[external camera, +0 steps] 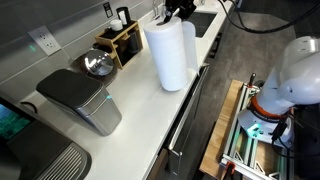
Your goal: Remove the paper towel from the paper towel holder and put it on the counter
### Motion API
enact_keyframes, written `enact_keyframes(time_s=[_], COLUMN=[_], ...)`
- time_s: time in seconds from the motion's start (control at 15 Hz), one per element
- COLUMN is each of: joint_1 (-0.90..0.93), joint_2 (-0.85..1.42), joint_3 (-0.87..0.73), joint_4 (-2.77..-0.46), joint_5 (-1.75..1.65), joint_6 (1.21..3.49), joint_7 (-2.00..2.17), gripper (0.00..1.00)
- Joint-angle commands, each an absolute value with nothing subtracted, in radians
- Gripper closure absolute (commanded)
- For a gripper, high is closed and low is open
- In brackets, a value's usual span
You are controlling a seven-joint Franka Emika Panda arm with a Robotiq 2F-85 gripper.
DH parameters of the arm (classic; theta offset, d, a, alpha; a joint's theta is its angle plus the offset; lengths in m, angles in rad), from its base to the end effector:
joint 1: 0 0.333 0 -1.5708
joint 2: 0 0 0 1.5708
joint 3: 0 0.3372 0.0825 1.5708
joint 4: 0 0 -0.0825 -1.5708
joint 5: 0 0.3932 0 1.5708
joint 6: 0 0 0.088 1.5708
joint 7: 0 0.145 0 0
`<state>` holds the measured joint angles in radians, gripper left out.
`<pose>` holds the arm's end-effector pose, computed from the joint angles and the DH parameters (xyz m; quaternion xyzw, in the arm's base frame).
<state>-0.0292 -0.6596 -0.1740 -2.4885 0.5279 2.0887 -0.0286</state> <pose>0.3845 -0.0431 0.5233 -0.9339 0.1710 -0.1440 0.2789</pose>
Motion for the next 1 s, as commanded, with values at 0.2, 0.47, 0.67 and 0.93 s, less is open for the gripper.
enact_keyframes(time_s=[0.2,0.47,0.67,0.93], joint_1=[0.017,0.03,0.015,-0.039], joint_2=[-0.643,-0.646,-0.69,-0.739], joint_3=[-0.168,-0.173,-0.175,-0.164], joint_4=[-2.586,-2.598,-2.568,-2.497], joint_5=[0.658,0.699,0.702,0.6], joint_6=[2.299,2.345,2.315,2.213], joint_7=[-0.109,-0.127,-0.111,-0.056], gripper=[0.73,0.16,0.0,0.0])
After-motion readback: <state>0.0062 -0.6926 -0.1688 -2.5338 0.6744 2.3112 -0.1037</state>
